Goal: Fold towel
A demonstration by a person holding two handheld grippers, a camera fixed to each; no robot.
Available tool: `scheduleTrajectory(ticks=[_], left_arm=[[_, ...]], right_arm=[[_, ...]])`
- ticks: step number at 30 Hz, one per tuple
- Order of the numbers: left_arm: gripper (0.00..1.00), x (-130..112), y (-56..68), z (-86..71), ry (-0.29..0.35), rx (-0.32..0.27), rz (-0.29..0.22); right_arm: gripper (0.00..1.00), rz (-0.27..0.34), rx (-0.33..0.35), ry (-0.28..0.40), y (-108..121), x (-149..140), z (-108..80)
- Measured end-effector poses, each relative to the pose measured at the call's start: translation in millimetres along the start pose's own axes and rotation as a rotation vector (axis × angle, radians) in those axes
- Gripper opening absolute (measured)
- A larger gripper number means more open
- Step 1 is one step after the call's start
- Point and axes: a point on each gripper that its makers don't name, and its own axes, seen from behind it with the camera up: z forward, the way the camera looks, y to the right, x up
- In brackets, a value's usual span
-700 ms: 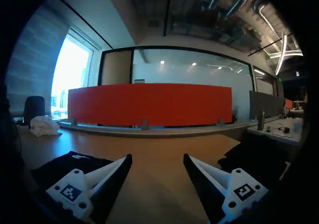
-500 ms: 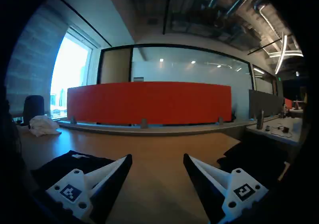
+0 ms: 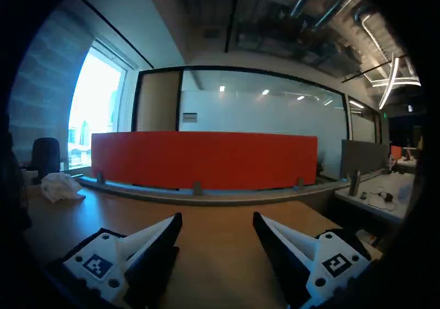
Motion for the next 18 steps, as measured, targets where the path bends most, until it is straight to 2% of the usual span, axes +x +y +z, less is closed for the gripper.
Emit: scheduleTrajectory(ticks=[8, 18], left_arm=[[0.97, 47, 3.3, -2.0, -0.016, -0.002, 0.006], [0.97, 75, 11.5, -2.7, -0.044, -0.019, 0.022]], right_arm=[[1.0, -0.001, -0.01, -0.004, 2, 49, -2.8], [0.99, -0.005, -0.01, -0.024, 3, 80, -6.9]])
